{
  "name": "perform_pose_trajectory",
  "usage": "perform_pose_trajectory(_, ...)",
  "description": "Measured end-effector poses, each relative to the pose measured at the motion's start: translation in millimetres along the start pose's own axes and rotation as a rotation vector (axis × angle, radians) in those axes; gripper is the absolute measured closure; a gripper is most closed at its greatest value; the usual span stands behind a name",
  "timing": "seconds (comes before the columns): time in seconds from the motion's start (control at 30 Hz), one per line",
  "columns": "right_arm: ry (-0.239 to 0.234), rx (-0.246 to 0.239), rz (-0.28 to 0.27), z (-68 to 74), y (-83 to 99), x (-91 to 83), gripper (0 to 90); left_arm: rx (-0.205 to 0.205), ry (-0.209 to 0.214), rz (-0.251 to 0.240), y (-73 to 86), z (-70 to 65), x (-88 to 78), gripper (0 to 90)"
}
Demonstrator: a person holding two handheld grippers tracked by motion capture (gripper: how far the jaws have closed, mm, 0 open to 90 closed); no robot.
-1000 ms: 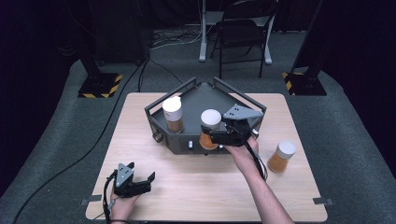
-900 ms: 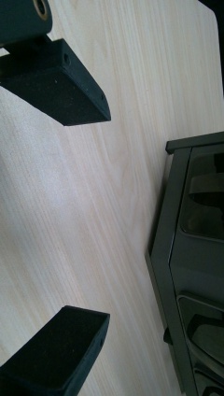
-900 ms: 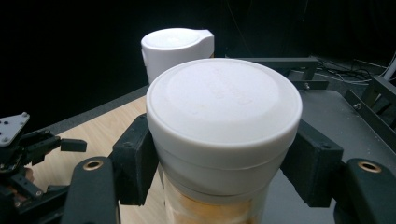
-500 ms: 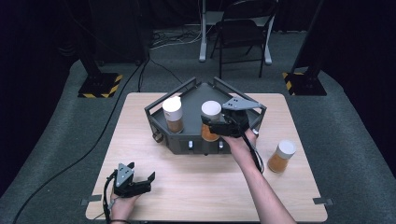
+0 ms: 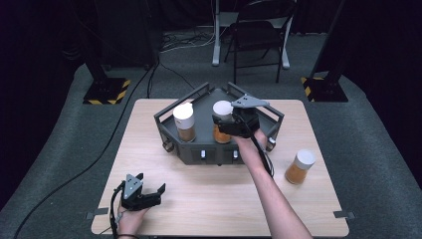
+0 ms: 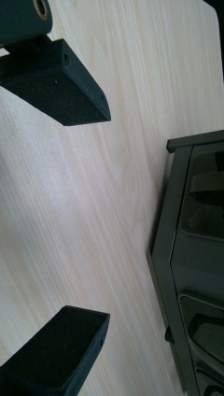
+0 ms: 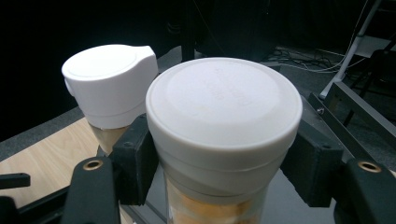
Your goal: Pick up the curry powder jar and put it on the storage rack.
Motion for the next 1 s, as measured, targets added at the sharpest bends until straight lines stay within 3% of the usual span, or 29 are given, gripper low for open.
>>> perform_pose_trajectory(0.67,0.024,0.023,0.069,-7.3,-0.4,11.8,33.0,-0.003,0.0,0.002,-0.2,0.3,0.1,4.8)
perform_pose_trajectory(1.0,0.013,0.019,0.068,-8.9,2.6,15.5,32.4,-0.001,0.0,0.001,-0.2,0.1,0.2,4.9)
Point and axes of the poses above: each handheld gripper's, and its own axes: x roughly forward along the jaws, y roughly out of its underside, z roughly to its left, the point moved 7 cm from there along x, roughly forward along the jaws, and after that the axes turned 4 degrees about z, right-handed, at the moved point
